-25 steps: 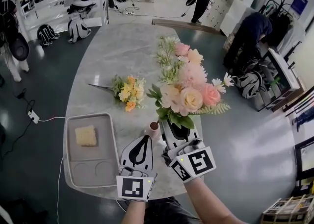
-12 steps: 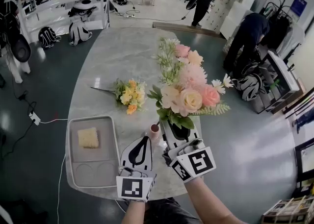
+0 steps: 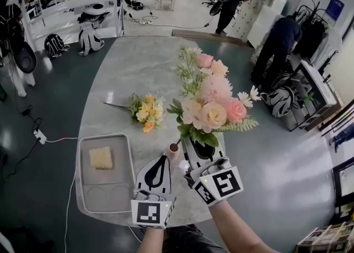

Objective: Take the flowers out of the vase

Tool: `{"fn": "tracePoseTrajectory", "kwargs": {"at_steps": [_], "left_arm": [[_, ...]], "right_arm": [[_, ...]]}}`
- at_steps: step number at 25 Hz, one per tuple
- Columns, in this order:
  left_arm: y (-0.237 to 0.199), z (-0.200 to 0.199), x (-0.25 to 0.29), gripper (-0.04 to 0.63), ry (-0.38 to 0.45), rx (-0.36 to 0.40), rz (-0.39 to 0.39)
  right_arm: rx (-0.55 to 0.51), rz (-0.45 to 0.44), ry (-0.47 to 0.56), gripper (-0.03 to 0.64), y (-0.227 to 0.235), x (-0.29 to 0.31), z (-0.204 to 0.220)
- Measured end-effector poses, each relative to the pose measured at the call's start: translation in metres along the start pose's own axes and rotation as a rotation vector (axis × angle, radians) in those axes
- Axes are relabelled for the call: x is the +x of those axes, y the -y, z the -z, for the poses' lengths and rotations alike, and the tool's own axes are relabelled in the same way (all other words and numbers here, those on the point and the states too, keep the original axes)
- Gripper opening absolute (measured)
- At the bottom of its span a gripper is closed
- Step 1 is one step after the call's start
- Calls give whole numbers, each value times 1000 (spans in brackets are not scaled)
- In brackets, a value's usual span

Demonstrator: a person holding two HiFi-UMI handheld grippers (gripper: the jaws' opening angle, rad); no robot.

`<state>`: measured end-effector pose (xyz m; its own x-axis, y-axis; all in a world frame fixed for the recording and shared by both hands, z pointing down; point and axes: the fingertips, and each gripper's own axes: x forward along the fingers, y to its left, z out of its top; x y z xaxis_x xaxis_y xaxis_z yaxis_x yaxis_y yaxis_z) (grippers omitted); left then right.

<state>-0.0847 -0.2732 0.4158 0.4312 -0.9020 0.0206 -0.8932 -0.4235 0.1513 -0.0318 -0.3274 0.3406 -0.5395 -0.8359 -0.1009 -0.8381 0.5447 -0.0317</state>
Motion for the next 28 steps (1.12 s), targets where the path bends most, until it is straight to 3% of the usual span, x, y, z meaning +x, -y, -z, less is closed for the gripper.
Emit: {"fn": "tracePoseTrajectory", "kwargs": {"at_steps": [28], "left_arm": [[30, -2, -28, 14, -3, 13, 5]], "right_arm": [[-15, 2, -6, 66, -5, -50, -11]]}}
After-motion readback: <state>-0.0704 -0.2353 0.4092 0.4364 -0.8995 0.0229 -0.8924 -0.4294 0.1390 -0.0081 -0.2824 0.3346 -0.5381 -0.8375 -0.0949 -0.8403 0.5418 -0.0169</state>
